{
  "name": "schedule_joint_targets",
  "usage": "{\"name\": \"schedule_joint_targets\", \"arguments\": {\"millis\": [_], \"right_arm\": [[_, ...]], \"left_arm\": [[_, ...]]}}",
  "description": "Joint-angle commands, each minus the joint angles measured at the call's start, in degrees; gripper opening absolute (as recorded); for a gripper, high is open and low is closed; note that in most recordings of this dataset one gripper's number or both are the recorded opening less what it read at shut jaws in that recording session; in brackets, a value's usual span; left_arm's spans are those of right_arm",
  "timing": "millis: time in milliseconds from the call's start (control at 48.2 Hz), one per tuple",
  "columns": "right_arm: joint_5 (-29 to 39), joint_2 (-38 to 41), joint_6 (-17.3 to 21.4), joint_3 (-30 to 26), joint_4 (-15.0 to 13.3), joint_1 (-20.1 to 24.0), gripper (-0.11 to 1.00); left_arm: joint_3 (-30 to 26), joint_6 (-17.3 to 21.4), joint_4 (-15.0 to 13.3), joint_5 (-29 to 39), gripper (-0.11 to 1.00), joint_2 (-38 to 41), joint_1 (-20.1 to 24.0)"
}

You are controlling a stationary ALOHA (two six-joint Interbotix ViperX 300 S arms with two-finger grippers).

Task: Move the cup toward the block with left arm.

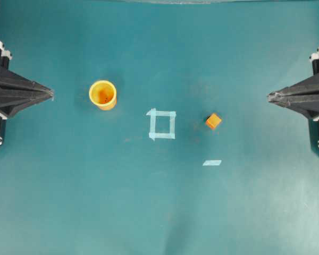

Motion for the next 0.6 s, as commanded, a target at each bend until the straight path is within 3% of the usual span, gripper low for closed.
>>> {"name": "schedule_joint_targets", "arguments": {"millis": [0, 228, 581], "right_arm": [[-0.44, 0.09, 0.44, -1.05, 0.18, 0.26, -0.01], [0.62, 0.44, 0.53, -2.29, 0.18, 0.26, 0.0], [0.88, 0.44, 0.53, -2.64, 0.18, 0.26, 0.0]], "left_arm": [[-0.88, -0.26, 0.26, 2.02, -0.01, 0.62, 1.58], [-1.41, -0.53, 0.26, 8.26, 0.01, 0.53, 4.48], [-1.41, -0.79, 0.26, 9.76, 0.04, 0.44, 7.91]]}}
